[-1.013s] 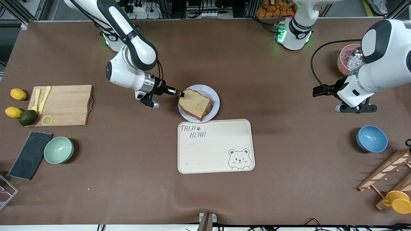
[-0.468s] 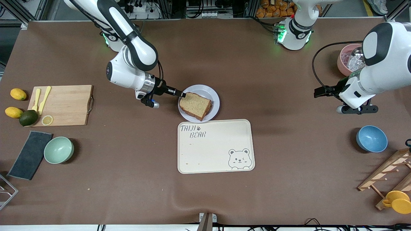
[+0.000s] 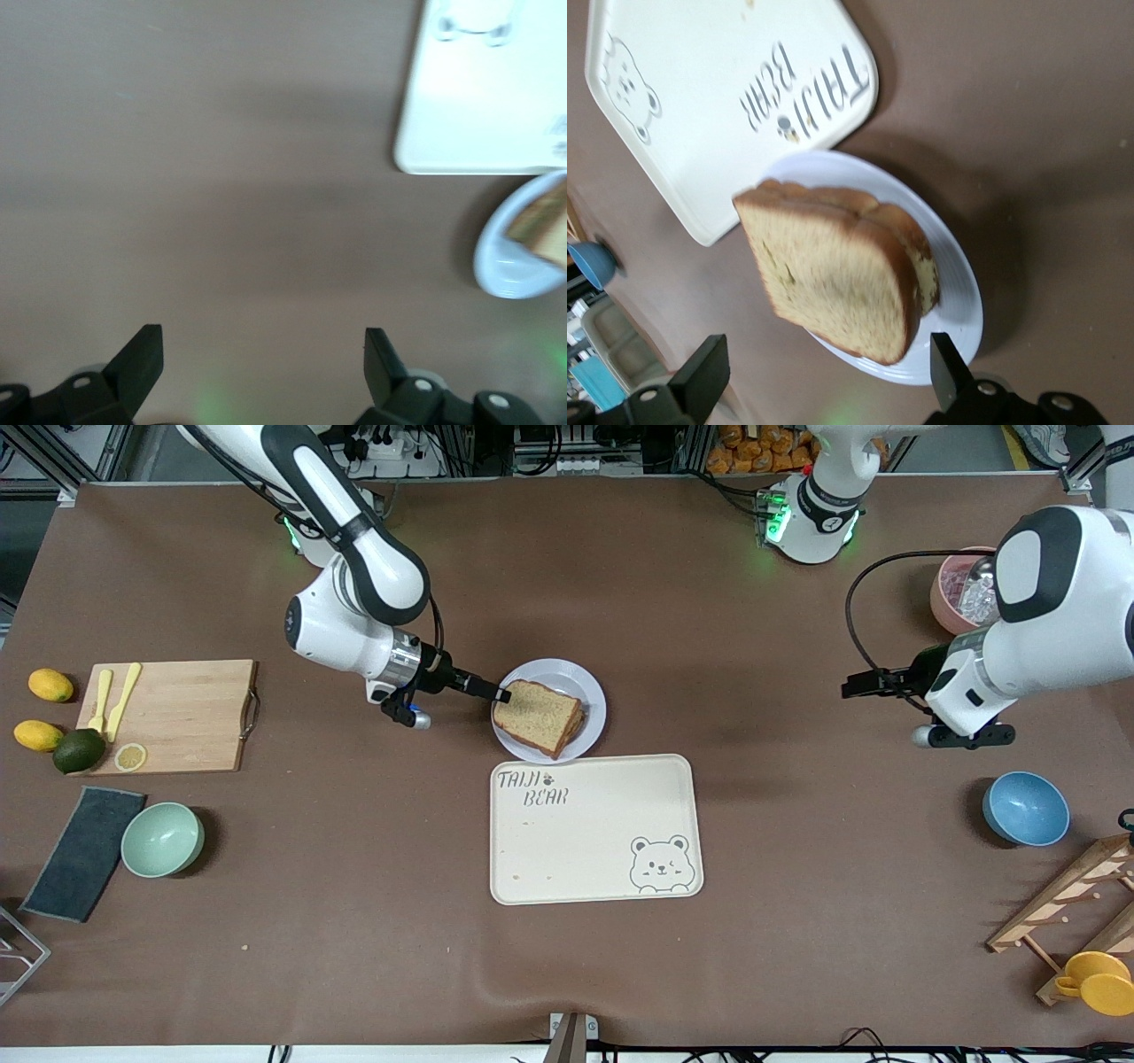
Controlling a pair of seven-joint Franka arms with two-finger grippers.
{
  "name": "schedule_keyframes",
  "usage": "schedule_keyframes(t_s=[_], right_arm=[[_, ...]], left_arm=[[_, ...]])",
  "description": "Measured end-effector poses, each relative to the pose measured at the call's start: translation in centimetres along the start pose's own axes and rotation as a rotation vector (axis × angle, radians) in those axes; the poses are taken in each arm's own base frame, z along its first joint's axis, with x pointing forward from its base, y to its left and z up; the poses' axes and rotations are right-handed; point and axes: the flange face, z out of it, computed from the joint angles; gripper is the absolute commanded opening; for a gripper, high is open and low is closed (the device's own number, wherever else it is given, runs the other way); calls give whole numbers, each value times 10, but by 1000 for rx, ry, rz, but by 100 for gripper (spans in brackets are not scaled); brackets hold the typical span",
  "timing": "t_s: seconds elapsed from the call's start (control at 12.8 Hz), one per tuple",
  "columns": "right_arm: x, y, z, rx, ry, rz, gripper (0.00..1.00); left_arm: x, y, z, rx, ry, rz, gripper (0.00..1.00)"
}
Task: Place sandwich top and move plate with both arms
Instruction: 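Retract the right gripper while the left gripper grasps the plate rim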
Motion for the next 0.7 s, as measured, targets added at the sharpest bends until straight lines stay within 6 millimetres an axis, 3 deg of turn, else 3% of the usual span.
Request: schedule_keyframes(t_s=[0.16,0.39,0.55,0.7], right_arm=[[13,-3,-18,22,32,5,100],[32,-1,-45,-3,58,-53,100],[49,5,-62,-40,53,-95,100],[68,15,-82,-74,44,-145,100]], left_arm=[[12,6,22,-92,-26,-24,100],[30,32,76,-207,-28,-52,100],[29,58,121,-294,-14,-86,100],[16,85,160,-348,-7,-103,100]])
